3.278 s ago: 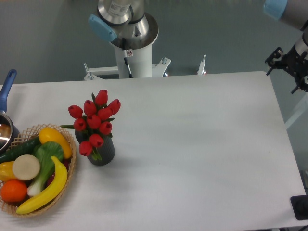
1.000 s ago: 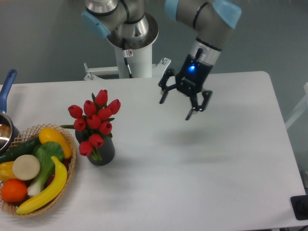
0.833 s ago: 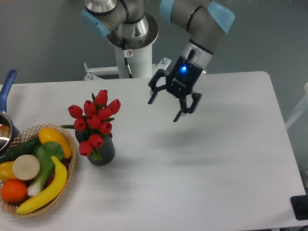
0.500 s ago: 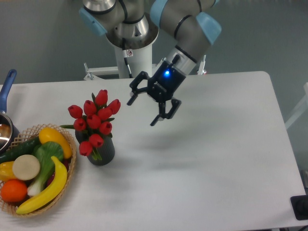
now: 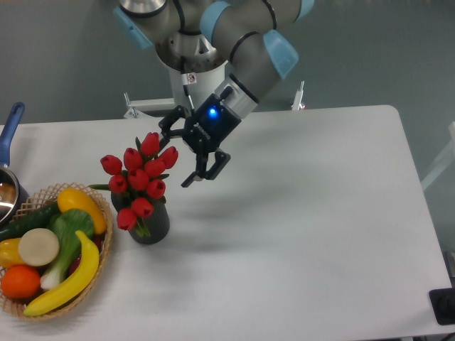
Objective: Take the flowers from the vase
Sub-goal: 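Lower the gripper around the tulip stems above the vase rim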
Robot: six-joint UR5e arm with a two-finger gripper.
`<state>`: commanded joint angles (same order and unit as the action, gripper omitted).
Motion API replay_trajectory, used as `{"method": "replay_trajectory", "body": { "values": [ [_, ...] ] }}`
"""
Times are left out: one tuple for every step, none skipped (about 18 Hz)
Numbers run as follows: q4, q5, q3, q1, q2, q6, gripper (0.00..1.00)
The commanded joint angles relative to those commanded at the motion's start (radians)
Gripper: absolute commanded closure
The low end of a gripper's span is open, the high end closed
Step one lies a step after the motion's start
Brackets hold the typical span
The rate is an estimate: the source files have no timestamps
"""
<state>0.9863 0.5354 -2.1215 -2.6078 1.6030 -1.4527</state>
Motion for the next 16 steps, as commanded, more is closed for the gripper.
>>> {"method": "replay_trajectory", "body": {
  "values": [
    [0.0,-0.006,0.0,0.005,0.002,0.0,0.0],
    [0.002,-0.018,0.0,0.009,0.003,0.0,0.0],
    [0.0,-0.032,0.0,0.009,0.011,0.0,0.0],
    [-0.018,-0.04,0.002,0.011,0.021,0.0,0.0],
    [-0.049,-0.052,0.002,0.014,0.038,0.0,0.0],
    [-0.078,-0.067,0.002,0.026,0.061,0.0,0.0],
    [-0.101,-0.074,0.002,0.035,0.078,0.0,0.0],
    [-0.119,-0.074,0.002,0.04,0.095,0.0,0.0],
    [-0.132,-0.074,0.002,0.044,0.109,0.0,0.0],
    [-0.141,-0.074,0.002,0.052,0.117,0.0,0.0],
    [-0.143,-0.075,0.002,0.055,0.117,0.0,0.0],
    [-0.143,-0.075,0.003,0.055,0.117,0.0,0.0],
    [-0.143,-0.077,0.003,0.055,0.115,0.002,0.0],
    [-0.143,-0.075,0.003,0.055,0.115,0.0,0.0],
    [-0.143,-0.075,0.002,0.055,0.114,0.002,0.0],
    [-0.143,-0.075,0.003,0.055,0.109,0.005,0.0]
  ]
}}
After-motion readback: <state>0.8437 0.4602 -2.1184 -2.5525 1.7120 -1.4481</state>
